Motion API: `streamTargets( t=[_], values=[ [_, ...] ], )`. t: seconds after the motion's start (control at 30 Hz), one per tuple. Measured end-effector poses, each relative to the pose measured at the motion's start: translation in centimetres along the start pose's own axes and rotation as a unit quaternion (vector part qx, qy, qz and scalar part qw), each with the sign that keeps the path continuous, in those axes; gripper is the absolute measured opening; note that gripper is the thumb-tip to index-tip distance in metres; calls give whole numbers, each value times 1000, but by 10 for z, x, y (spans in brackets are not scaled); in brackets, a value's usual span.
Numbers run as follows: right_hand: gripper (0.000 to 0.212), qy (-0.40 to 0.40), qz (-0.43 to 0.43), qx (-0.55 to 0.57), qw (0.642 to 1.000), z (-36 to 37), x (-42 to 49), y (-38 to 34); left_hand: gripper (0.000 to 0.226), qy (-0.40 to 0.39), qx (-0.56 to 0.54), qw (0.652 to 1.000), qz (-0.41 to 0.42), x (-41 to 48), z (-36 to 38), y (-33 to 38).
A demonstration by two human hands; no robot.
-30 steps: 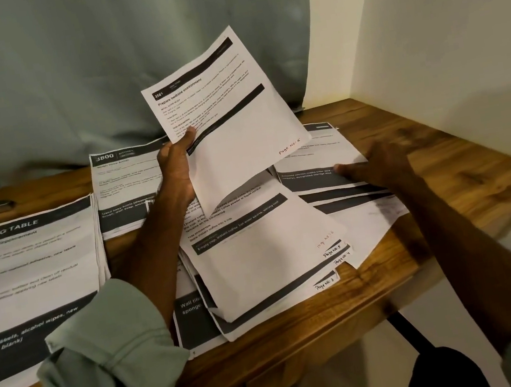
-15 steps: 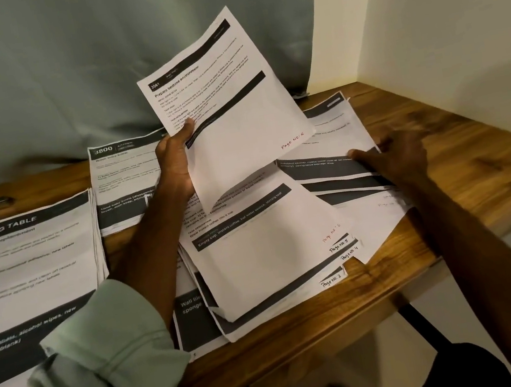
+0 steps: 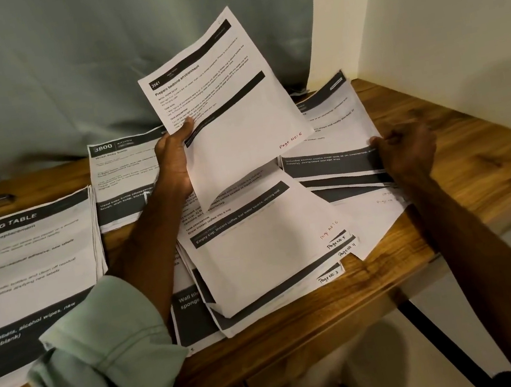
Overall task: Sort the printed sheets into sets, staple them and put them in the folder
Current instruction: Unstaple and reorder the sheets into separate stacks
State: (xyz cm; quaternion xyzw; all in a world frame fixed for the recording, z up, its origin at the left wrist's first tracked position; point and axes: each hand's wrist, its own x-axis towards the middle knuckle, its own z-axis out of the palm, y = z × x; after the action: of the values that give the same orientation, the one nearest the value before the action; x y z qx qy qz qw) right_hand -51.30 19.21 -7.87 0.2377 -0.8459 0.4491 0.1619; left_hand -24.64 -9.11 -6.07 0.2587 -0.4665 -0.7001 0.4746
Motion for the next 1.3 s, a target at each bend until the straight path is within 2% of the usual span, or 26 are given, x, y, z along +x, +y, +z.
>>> streamTargets(
  t=[0.1, 0.5, 0.7, 0.8, 0.87, 1.03, 1.3],
  values=[
    [24, 19, -34, -9, 999, -3, -2, 1, 38, 3, 0, 1000, -1, -2, 2, 1],
    [29, 108, -74, -15, 991, -8, -3, -7, 40, 3, 5, 1000, -8, -8, 2, 5],
    [32, 108, -67, 156, 979, -4, 3, -4, 38, -5, 9, 1000, 3, -8, 1, 4],
    [24, 62, 23, 218, 974, -1, 10, -4, 36, -12, 1, 1000, 1, -10, 3, 3],
    [25, 8, 66, 274, 959, 0, 10, -4, 36, -9, 7, 1000, 1, -10, 4, 3],
    [30, -80, 117, 424, 894, -8, 1, -14, 36, 2, 19, 1000, 2, -7, 2, 2],
    [36, -145, 208, 557, 791, -14, 5, -23, 36, 11, 14, 1000, -3, -5, 2, 3]
  ],
)
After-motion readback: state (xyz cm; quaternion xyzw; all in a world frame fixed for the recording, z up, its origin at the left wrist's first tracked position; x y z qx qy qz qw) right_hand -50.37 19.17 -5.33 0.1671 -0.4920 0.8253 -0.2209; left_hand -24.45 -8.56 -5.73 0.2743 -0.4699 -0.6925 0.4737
